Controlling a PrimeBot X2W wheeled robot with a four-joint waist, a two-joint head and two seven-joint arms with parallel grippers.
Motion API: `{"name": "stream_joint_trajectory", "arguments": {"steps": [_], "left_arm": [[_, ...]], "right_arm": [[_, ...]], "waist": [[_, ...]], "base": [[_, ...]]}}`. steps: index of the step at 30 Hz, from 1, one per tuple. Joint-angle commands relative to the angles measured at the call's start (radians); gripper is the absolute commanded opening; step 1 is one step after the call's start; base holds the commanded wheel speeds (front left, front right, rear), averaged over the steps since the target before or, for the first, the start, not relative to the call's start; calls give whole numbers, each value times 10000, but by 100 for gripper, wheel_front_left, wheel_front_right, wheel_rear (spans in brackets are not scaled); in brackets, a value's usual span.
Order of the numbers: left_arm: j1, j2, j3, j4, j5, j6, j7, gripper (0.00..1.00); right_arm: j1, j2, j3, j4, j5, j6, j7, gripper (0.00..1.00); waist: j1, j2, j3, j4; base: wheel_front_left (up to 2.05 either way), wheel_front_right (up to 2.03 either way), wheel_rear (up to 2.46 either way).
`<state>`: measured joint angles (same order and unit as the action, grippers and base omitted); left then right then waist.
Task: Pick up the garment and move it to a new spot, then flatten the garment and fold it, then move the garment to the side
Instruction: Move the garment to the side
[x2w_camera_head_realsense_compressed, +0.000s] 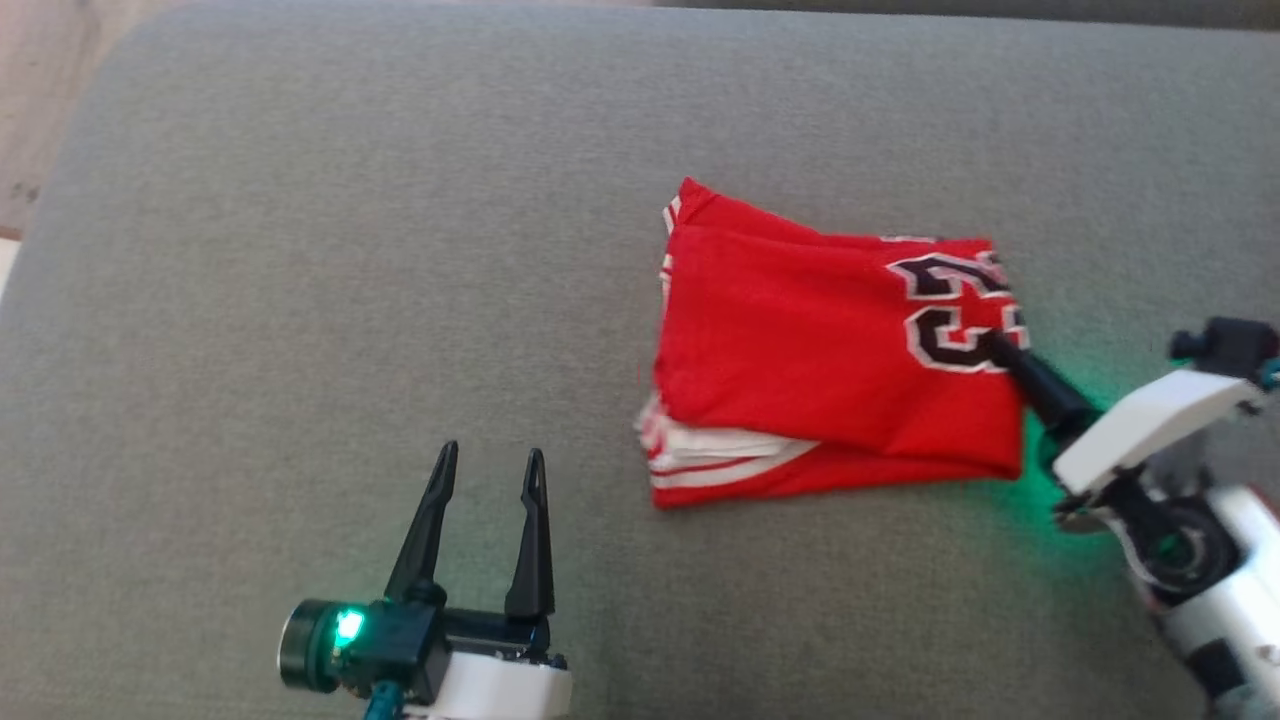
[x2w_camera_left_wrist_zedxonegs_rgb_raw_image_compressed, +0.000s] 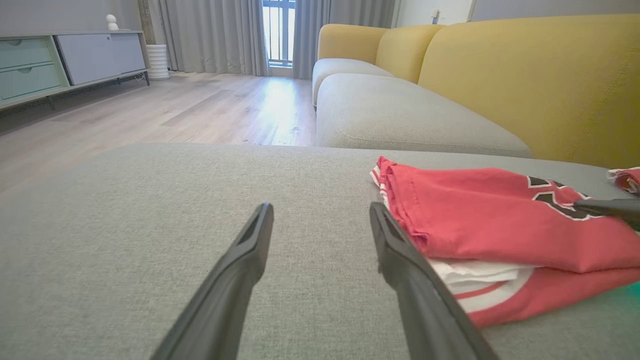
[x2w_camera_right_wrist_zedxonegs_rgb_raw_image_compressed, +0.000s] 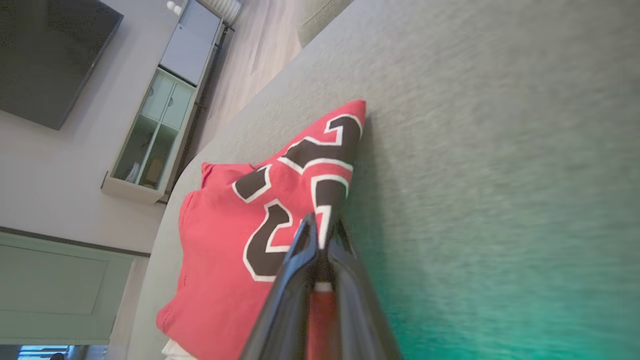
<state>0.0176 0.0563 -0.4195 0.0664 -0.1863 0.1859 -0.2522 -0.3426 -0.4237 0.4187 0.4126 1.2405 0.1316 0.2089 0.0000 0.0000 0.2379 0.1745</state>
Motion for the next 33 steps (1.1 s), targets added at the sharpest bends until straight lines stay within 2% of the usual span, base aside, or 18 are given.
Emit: {"name": "stream_joint_trajectory", "arguments": {"steps": [1, 4, 5, 14, 20, 26, 27, 28, 33], "left_arm": [[-470, -60, 261, -319, -13, 82, -95, 100], [-591, -60, 276, -350, 9, 63, -95, 100], [-591, -60, 276, -350, 9, 63, -95, 100], [-1389, -60, 208, -320, 298, -126, -95, 100], [-2068, -60, 329, -315, 605, -284, -95, 100], [-2479, -60, 409, -214, 776, -476, -95, 100], [-2515, -60, 404, -191, 781, -498, -95, 100], [-2545, -60, 395, -166, 776, -515, -95, 100], [-2519, -60, 311, -13, 534, -498, -95, 100]], "right_arm": [[-336, -601, 50, -339, -20, -9, -216, 0], [-660, -1206, 1, -554, -88, -9, -282, 0], [-660, -1206, 1, -554, -88, -9, -282, 0], [-1798, -3301, -677, -909, -156, -9, -188, 0], [-2236, -4927, -1668, -995, -53, -9, -215, 0], [-2373, -5818, -2668, -773, -258, -9, -339, 0], [-2356, -5911, -2793, -693, -339, -9, -334, 9], [-2336, -5977, -2900, -607, -445, -9, -322, 100], [-2264, -5656, -3279, -231, -1162, -9, -632, 100]], "waist": [[0, 0, 158, -235], [0, 0, 385, -601], [0, 0, 385, -601], [0, 0, 1388, -1653], [0, 0, 2291, -2118], [0, 0, 2735, -2259], [0, 0, 2754, -2261], [0, 0, 2751, -2259], [0, 0, 2279, -2173]], "base": [[0, 0, 0], [0, 0, 0], [0, 0, 0], [0, 0, 0], [0, 0, 0], [0, 0, 0], [0, 0, 0], [0, 0, 0], [0, 0, 0]]}}
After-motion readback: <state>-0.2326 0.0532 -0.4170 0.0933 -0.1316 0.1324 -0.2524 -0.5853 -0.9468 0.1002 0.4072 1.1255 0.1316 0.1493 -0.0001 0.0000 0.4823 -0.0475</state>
